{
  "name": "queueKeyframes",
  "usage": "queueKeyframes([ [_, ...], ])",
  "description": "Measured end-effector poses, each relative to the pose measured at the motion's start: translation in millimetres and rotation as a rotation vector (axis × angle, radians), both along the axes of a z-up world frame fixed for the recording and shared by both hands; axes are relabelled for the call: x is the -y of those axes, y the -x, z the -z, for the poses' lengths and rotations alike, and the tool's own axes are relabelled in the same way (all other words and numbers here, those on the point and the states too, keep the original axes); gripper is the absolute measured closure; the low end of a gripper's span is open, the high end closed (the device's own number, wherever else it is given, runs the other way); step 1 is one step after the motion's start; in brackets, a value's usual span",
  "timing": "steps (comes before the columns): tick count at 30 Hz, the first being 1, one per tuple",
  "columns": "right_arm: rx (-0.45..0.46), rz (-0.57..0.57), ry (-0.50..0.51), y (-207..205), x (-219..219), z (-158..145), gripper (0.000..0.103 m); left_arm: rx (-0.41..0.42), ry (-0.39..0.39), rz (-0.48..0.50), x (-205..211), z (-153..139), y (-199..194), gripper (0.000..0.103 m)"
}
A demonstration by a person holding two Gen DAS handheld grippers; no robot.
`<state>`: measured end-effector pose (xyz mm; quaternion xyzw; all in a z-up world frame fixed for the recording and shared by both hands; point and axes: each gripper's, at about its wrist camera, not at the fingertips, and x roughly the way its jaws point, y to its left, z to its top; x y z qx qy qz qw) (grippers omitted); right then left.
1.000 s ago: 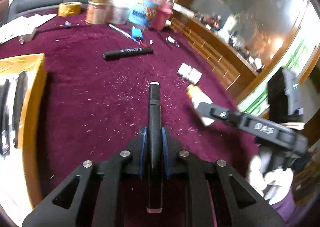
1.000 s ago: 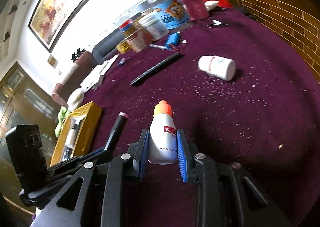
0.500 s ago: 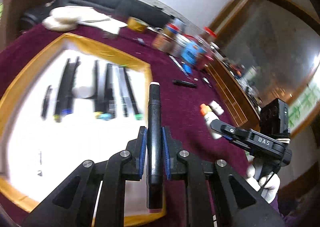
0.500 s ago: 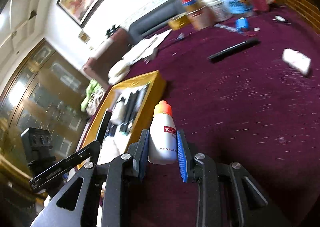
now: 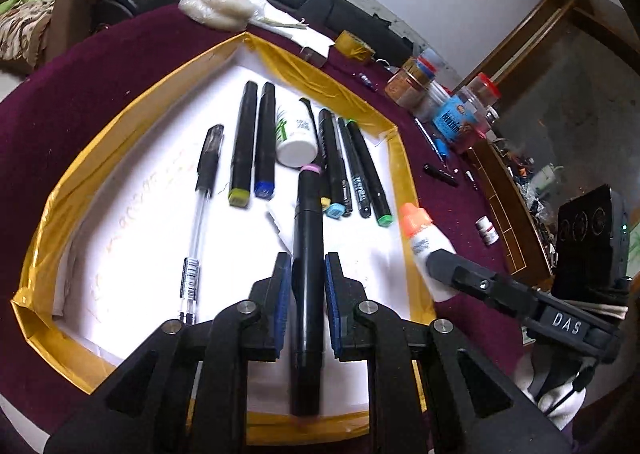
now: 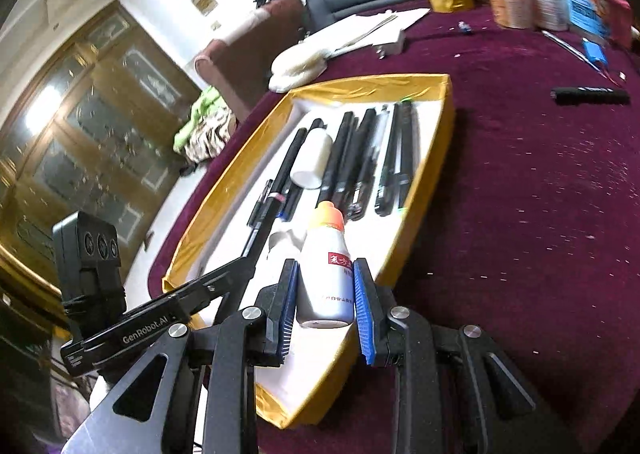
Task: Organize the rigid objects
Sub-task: 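Carry the pink-ended marker and orange-capped bottle to the tray with both tools, then open both tools to release the marker and bottle into the tray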
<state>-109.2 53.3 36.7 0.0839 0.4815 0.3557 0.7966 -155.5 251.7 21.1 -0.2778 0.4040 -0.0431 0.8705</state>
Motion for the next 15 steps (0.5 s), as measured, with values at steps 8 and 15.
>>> queueKeyframes([
  [8,0.107,-0.007,0.165,9.8,-37.0,8.5,0.079,0.004,-0.128,-0.027,5.0,-7.5,8.0,0.051],
  [15,0.131,-0.004,0.188,12.6,-43.6,6.6,0.079,0.04,-0.267,-0.073,7.8,-20.6,14.3,0.042],
])
